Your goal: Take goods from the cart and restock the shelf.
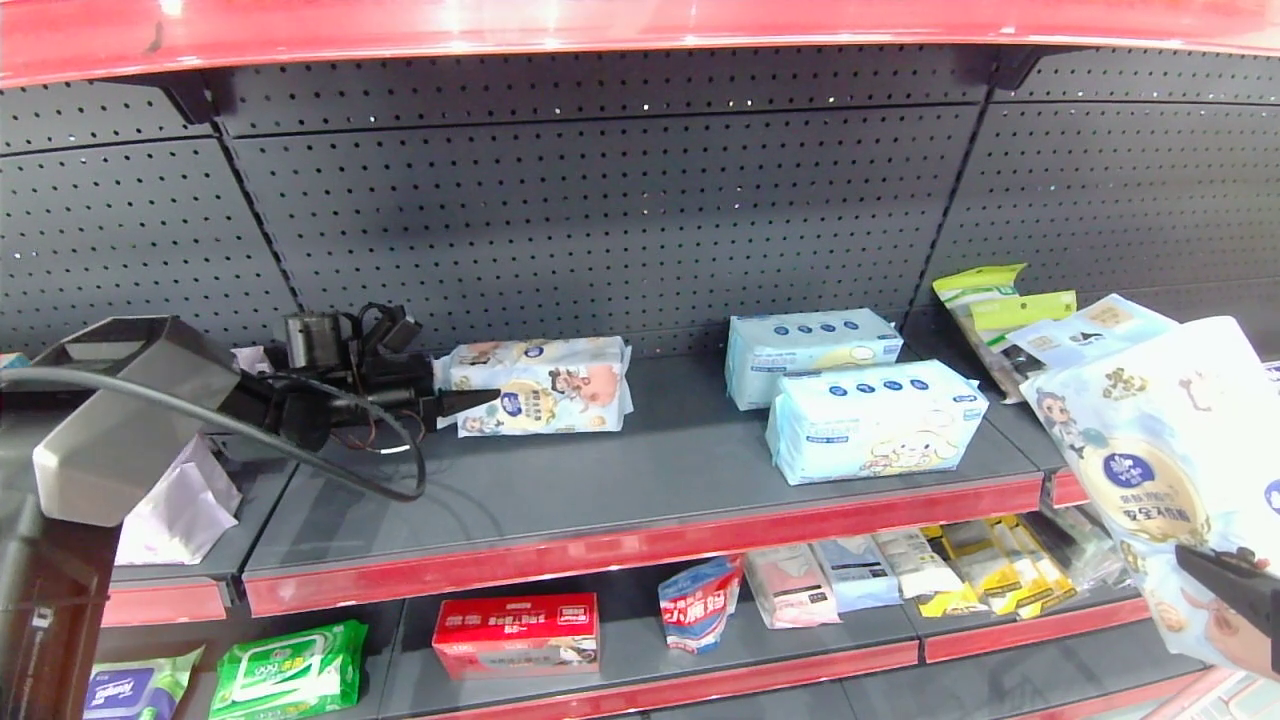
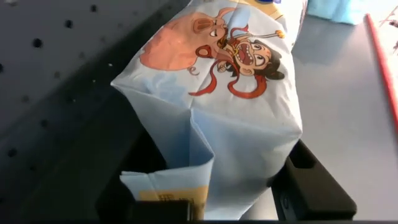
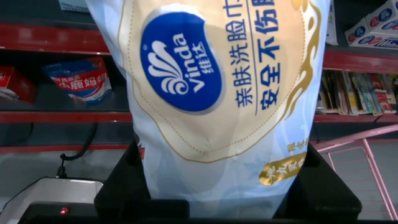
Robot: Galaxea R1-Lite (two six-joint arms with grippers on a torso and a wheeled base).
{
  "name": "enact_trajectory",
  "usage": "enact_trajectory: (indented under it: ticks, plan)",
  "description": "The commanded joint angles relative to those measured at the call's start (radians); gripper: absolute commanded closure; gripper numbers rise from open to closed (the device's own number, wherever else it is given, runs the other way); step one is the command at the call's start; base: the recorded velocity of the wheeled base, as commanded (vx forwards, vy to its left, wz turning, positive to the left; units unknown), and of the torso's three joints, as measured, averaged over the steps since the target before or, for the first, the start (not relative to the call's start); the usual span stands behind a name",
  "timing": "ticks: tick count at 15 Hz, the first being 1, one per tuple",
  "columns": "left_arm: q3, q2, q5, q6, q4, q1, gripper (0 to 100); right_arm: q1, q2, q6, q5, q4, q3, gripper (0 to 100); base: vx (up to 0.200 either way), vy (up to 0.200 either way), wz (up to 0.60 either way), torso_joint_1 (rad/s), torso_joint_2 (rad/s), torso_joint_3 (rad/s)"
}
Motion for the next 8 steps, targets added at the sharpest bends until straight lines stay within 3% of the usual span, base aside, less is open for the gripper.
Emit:
enact_trajectory:
  ticks: [1,3,8]
  plan:
    - [0.065,-0.075,-0.005,-0.002,-0.002,0.007,100,0.0,0.009,-0.001,0.001,-0.001,-0.004,100,0.0,0.0,0.0,0.0,0.0,0.0]
    - [0.106,-0.108,-0.009,-0.001,-0.005,0.019,100,0.0,0.011,-0.001,0.001,-0.001,-0.004,100,0.0,0.0,0.0,0.0,0.0,0.0]
    - [0.331,-0.222,-0.042,0.009,-0.042,0.042,100,0.0,0.017,-0.001,0.001,-0.002,-0.024,100,0.0,0.0,0.0,0.0,0.0,0.0]
